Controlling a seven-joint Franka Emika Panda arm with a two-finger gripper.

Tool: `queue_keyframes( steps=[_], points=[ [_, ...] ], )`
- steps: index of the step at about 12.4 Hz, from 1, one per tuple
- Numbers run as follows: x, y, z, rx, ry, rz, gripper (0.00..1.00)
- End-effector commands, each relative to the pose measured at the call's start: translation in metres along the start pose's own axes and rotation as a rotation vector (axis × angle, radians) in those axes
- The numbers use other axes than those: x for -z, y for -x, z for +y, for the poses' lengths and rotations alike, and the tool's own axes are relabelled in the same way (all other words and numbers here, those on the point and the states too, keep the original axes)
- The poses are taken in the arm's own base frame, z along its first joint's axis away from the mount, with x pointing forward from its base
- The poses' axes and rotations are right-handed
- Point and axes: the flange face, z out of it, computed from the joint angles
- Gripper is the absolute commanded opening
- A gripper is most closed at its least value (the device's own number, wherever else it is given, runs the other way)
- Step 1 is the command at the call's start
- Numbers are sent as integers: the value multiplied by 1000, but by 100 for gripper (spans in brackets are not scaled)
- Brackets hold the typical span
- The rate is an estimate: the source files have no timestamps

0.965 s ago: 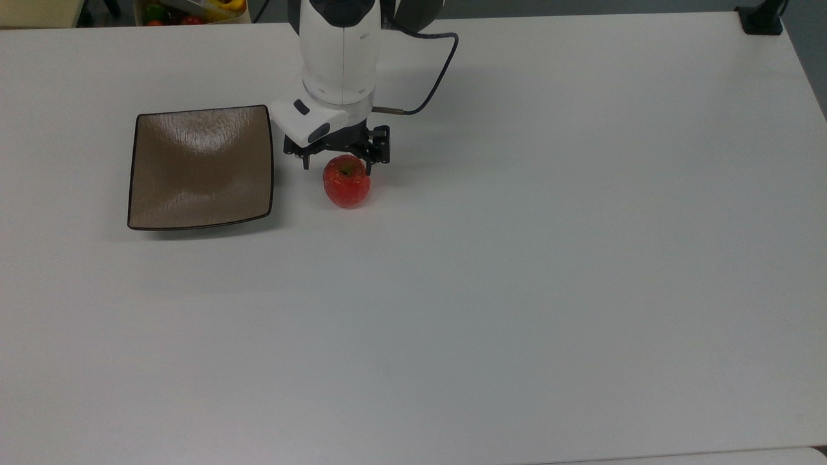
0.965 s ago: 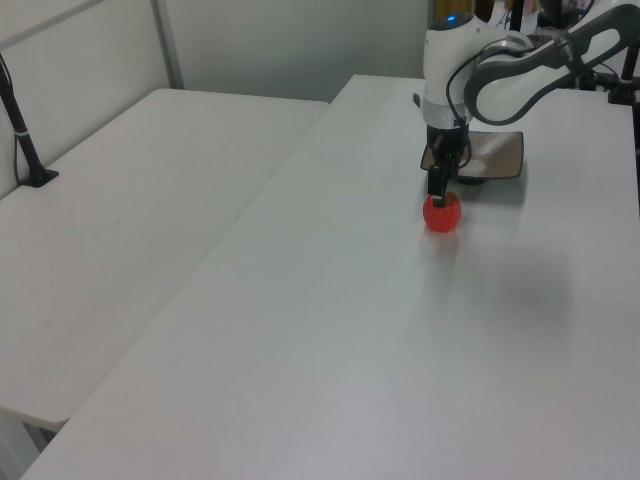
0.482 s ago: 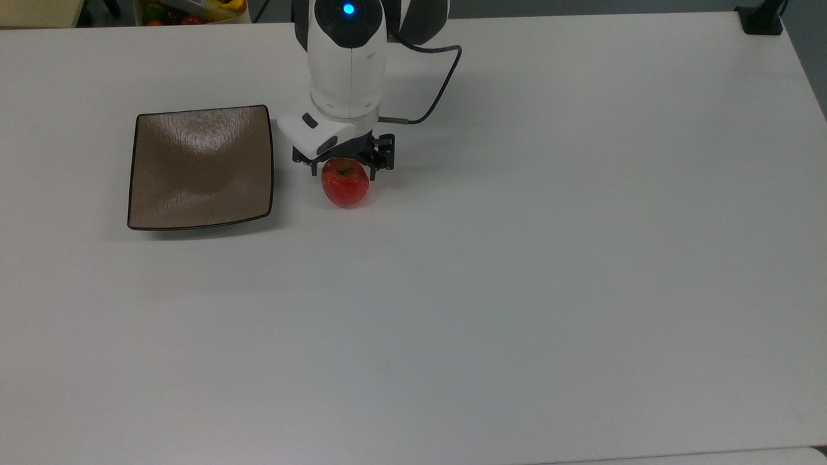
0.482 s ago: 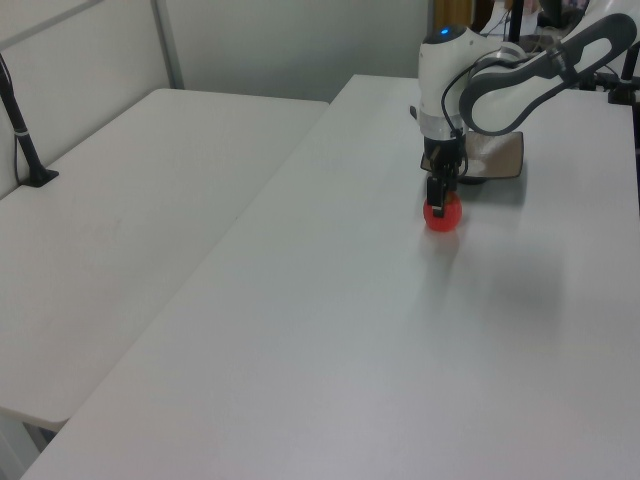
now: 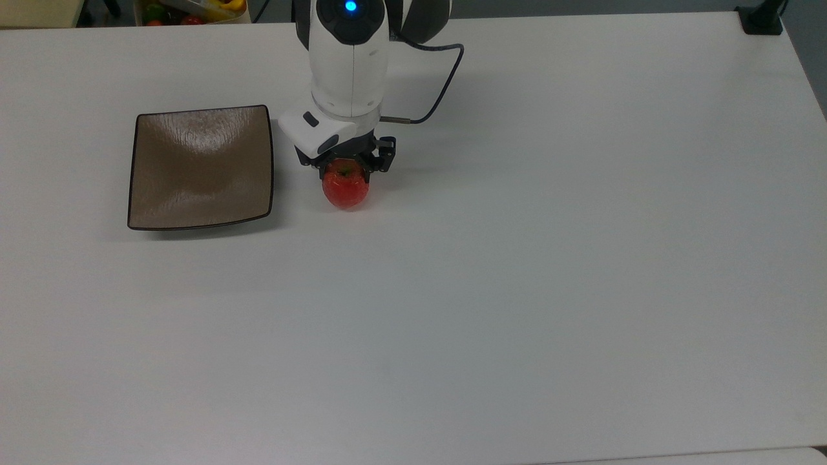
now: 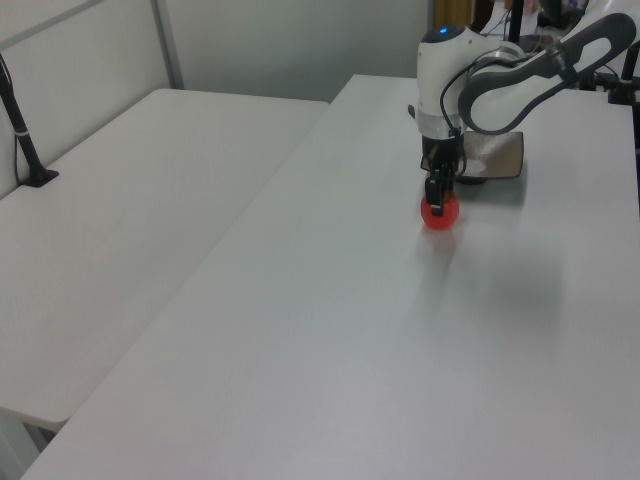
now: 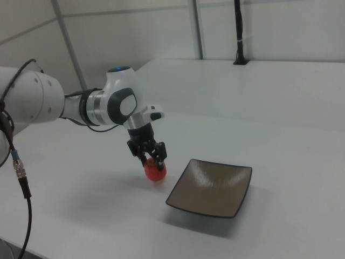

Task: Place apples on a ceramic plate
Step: 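Lift the apple and carry it over the brown square plate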

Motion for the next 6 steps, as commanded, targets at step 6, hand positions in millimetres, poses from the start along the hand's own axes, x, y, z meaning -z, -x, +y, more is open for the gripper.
queue_keyframes(
  steps=[6],
  points=[
    [83,41,71,-110,27,68,57]
  ],
)
